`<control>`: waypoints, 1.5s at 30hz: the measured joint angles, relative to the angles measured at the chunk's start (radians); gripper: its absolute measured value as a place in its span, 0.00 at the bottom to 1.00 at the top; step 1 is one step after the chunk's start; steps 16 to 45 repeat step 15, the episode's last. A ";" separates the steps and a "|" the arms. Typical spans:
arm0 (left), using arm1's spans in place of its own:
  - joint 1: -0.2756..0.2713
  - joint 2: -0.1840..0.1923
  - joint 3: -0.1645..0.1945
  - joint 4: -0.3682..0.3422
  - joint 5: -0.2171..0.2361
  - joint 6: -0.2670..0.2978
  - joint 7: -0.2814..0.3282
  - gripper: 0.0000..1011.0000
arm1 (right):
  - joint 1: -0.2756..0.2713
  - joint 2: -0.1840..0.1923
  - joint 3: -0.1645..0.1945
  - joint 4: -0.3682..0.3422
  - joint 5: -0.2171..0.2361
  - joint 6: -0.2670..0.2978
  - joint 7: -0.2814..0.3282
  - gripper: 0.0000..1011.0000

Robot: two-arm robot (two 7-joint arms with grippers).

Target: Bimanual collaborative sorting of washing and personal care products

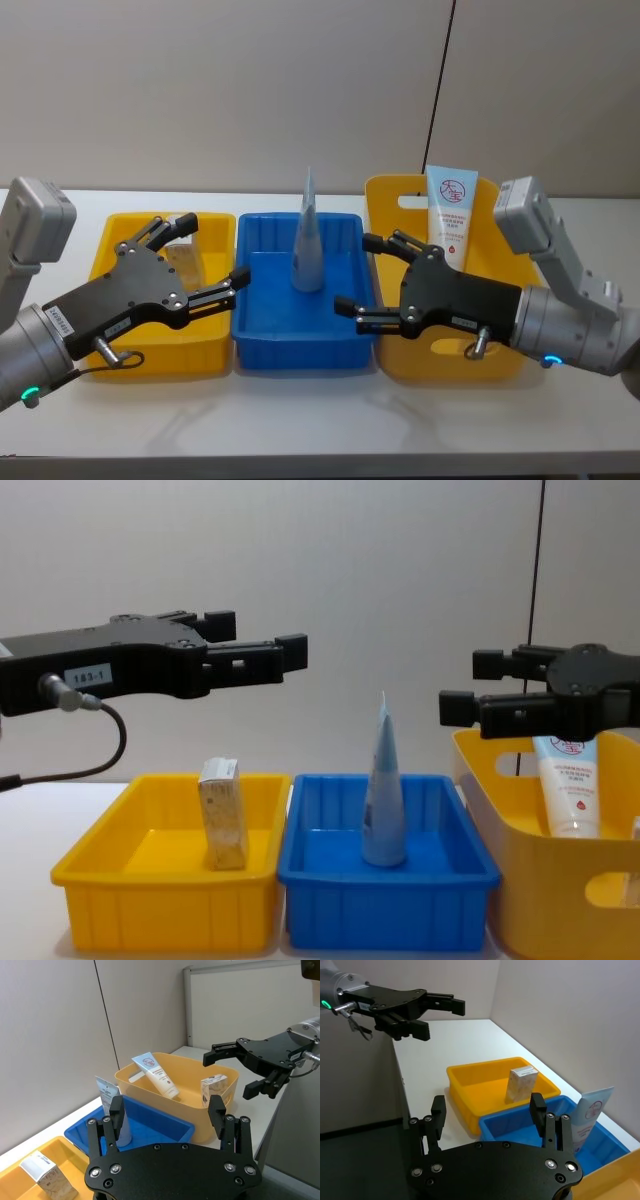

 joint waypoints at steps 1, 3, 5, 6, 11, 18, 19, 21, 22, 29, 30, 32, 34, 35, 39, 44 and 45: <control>0.000 0.000 0.000 0.000 0.000 0.000 0.000 0.99 | 0.000 0.001 -0.001 0.000 0.000 -0.001 0.002 0.99; 0.000 0.000 0.000 0.000 0.000 0.000 0.000 0.99 | -0.001 0.003 -0.003 0.000 0.001 -0.004 0.008 0.99; 0.000 0.000 0.000 0.000 0.000 0.000 0.000 0.99 | -0.001 0.003 -0.004 -0.001 0.001 -0.007 0.010 0.99; 0.000 0.000 0.000 0.000 0.000 0.000 0.000 0.99 | -0.001 0.004 -0.006 -0.001 0.001 -0.008 0.013 0.99; 0.000 0.000 0.000 0.000 0.000 0.000 0.000 0.99 | -0.002 0.006 -0.009 -0.001 0.001 -0.014 0.021 0.99; 0.000 0.000 0.000 0.000 0.000 0.000 0.000 0.99 | -0.002 0.008 -0.011 -0.002 0.002 -0.016 0.024 0.99; 0.000 0.000 0.000 0.000 0.000 0.000 0.000 0.99 | -0.002 0.008 -0.011 -0.002 0.002 -0.016 0.024 0.99; 0.000 0.000 0.000 0.000 0.000 0.000 0.000 0.99 | -0.002 0.008 -0.011 -0.002 0.002 -0.016 0.024 0.99; 0.000 0.000 0.000 0.000 0.000 0.000 0.000 0.99 | -0.002 0.008 -0.011 -0.002 0.002 -0.016 0.024 0.99; 0.000 0.000 0.000 0.000 0.000 0.000 0.000 0.99 | -0.002 0.008 -0.011 -0.002 0.002 -0.016 0.024 0.99; 0.000 0.000 0.000 0.000 0.000 0.000 0.000 0.99 | -0.002 0.008 -0.011 -0.002 0.002 -0.016 0.024 0.99; 0.000 0.000 0.000 0.000 0.000 0.000 0.000 0.99 | -0.002 0.008 -0.011 -0.002 0.002 -0.016 0.024 0.99; 0.000 0.000 0.000 0.000 0.000 0.000 0.000 0.99 | -0.002 0.008 -0.011 -0.002 0.002 -0.016 0.024 0.99; 0.000 0.000 0.000 0.000 0.000 0.000 0.000 0.99 | -0.002 0.008 -0.011 -0.002 0.002 -0.016 0.024 0.99; 0.000 0.000 0.000 0.000 0.000 0.000 0.000 0.99 | -0.002 0.008 -0.011 -0.002 0.002 -0.016 0.024 0.99; 0.000 0.000 0.000 0.000 0.000 0.000 0.000 0.99 | -0.002 0.008 -0.011 -0.002 0.002 -0.016 0.024 0.99; 0.000 0.000 0.000 0.000 0.000 0.000 0.000 0.99 | -0.002 0.008 -0.011 -0.002 0.002 -0.016 0.024 0.99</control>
